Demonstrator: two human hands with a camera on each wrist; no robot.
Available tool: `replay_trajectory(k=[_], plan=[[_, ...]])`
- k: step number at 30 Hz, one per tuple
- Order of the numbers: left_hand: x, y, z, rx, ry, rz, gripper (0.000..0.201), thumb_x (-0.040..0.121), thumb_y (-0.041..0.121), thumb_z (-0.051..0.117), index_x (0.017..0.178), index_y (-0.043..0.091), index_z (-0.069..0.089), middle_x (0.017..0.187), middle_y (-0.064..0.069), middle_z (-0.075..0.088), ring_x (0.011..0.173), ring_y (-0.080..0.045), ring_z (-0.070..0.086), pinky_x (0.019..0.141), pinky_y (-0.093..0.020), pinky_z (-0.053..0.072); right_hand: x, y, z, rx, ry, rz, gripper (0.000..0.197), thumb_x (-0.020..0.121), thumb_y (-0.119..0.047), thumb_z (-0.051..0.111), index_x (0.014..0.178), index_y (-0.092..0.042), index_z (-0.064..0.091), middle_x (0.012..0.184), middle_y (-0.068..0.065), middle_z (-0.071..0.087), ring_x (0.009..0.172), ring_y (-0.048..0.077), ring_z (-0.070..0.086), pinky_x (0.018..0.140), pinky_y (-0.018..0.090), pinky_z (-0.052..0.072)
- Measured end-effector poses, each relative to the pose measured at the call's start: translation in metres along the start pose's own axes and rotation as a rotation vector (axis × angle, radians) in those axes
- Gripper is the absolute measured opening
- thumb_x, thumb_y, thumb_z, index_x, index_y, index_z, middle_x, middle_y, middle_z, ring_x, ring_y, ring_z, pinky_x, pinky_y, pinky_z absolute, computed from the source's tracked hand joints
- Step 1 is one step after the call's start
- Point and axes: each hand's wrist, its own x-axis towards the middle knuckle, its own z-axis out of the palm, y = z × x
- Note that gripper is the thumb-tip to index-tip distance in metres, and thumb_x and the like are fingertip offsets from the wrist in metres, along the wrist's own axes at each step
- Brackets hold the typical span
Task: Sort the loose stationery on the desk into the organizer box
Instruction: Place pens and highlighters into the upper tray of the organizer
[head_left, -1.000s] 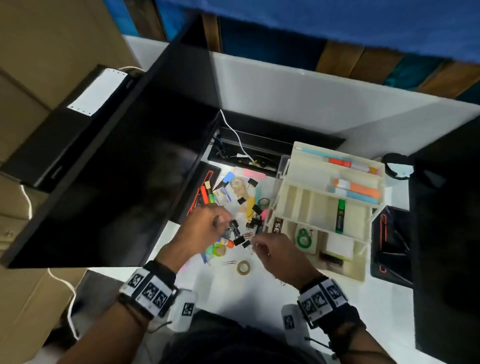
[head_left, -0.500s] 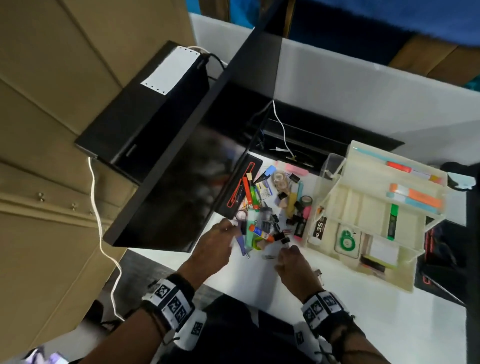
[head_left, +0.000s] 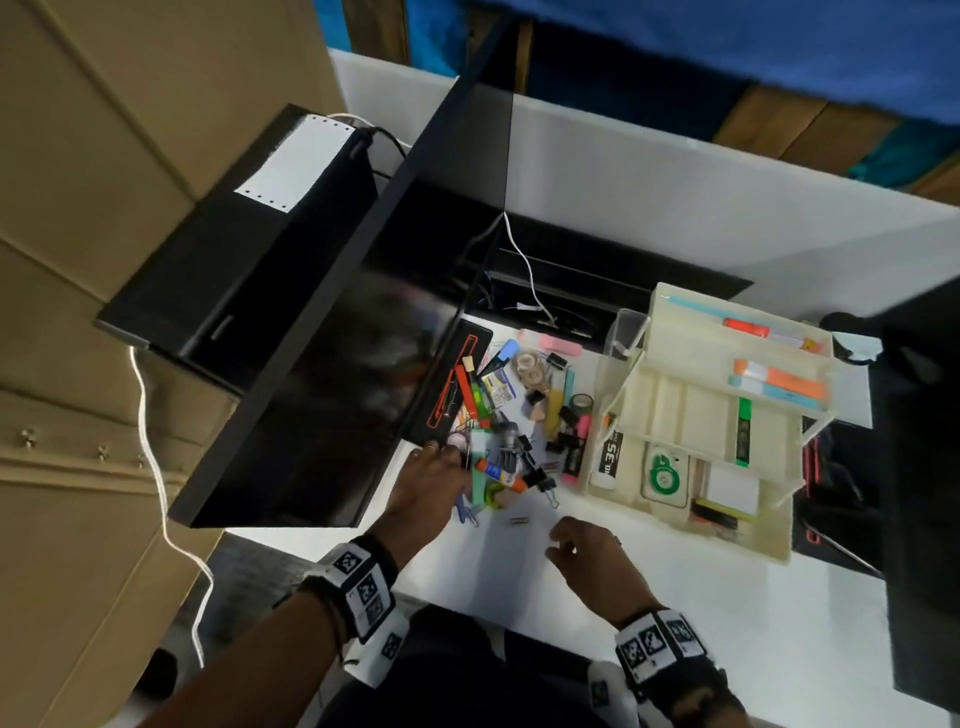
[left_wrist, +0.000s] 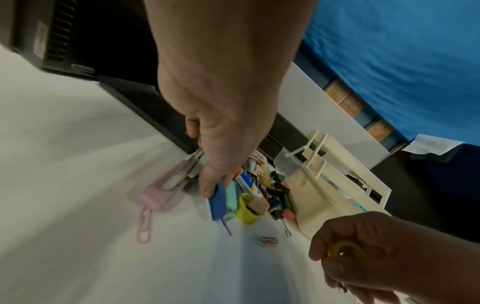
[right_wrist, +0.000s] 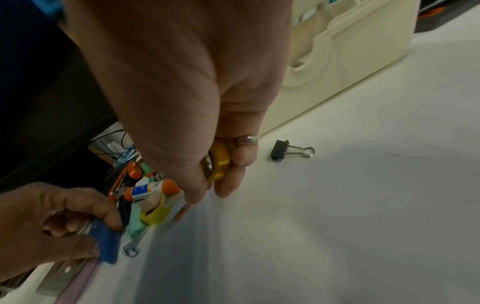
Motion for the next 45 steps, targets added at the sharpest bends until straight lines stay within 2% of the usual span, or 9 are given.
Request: replay_trajectory(k=[5,8,12,18,22,27,35,39,45], plan=[[-0.001,-0.001,0.000,-0.137,0.119,-0.039,0.034,0.054,0.016,0.095,0.079,0.032,0.077,0.089,0.014,0.069,0.085,-0.018,0.058,0.069,-0.027,0.046,-0.011,0.004,-0.029,0.153,0.068,-0.052,0.013,0.096,-0.025,0.071,0.109,-0.022,0.069,0.083,-0.015,0.066,0.069,-0.001,0.061,0.066,0.009,0.042],[-0.005,0.003,-0.013,-0.407,0.188,-0.046,0.032,0.069,0.008,0.090,0.090,0.029,0.078,0.107,0.009,0.067,0.093,-0.016,0.055,0.076,-0.013,0.041,-0.009,0.001,-0.071,0.274,0.194,-0.038,0.017,0.101,-0.017,0.063,0.113,-0.029,0.063,0.084,-0.010,0.069,0.067,0.004,0.064,0.064,0.018,0.047],[-0.003,0.014,-0.040,-0.686,0.170,-0.061,0.040,0.081,-0.003,0.074,0.089,0.035,0.066,0.104,0.012,0.058,0.083,-0.007,0.062,0.071,-0.029,0.055,0.005,0.006,-0.156,0.433,0.384,-0.046,0.022,0.108,-0.015,0.047,0.125,-0.024,0.059,0.098,-0.008,0.072,0.080,-0.003,0.064,0.072,0.018,0.050],[0.014,0.062,-0.075,-1.124,-0.015,-0.185,0.021,0.105,0.009,0.056,0.115,0.023,0.067,0.110,0.008,0.071,0.087,-0.006,0.066,0.066,-0.011,0.051,0.047,0.018,-0.265,0.603,0.663,-0.032,0.028,0.112,-0.016,0.038,0.124,-0.012,0.063,0.100,0.004,0.068,0.080,0.012,0.061,0.077,0.025,0.052],[0.018,0.092,-0.088,-1.246,-0.196,-0.292,0.017,0.107,0.020,0.055,0.114,0.027,0.069,0.102,-0.001,0.068,0.078,-0.006,0.060,0.062,-0.019,0.045,0.082,0.034,-0.296,0.509,0.682,-0.049,0.023,0.108,-0.026,0.048,0.120,-0.018,0.066,0.103,0.005,0.070,0.099,0.026,0.067,0.095,0.045,0.055],[0.022,0.106,-0.093,-1.326,-0.374,-0.295,0.035,0.081,0.047,0.076,0.114,0.037,0.072,0.097,0.014,0.069,0.090,-0.011,0.058,0.075,-0.031,0.038,0.114,0.035,-0.299,0.304,0.630,-0.123,0.028,0.105,-0.023,0.058,0.123,-0.006,0.070,0.102,0.013,0.074,0.094,0.030,0.068,0.090,0.040,0.055],[0.020,0.098,-0.088,-1.326,-0.460,-0.119,0.055,0.088,0.014,0.079,0.135,0.034,0.058,0.077,0.013,0.054,0.078,-0.003,0.052,0.082,-0.023,0.042,0.122,0.034,-0.280,0.218,0.628,-0.236,0.017,0.097,-0.021,0.070,0.113,-0.018,0.076,0.113,0.001,0.071,0.098,0.017,0.064,0.091,0.040,0.056],[0.021,0.095,-0.082,-1.268,-0.426,-0.119,0.056,0.087,0.016,0.079,0.135,0.035,0.058,0.079,0.023,0.060,0.081,-0.001,0.056,0.086,-0.023,0.046,0.106,0.019,-0.277,0.227,0.576,-0.273,0.015,0.096,-0.019,0.072,0.110,-0.019,0.077,0.109,-0.006,0.071,0.091,0.006,0.063,0.085,0.029,0.057],[0.021,0.090,-0.075,-1.232,-0.368,-0.127,0.047,0.090,0.027,0.072,0.131,0.045,0.058,0.106,0.008,0.071,0.096,-0.011,0.064,0.084,-0.028,0.054,0.058,0.003,-0.213,0.112,0.368,-0.462,0.022,0.091,-0.018,0.073,0.111,-0.026,0.077,0.107,-0.016,0.070,0.100,0.001,0.060,0.087,0.020,0.051]])
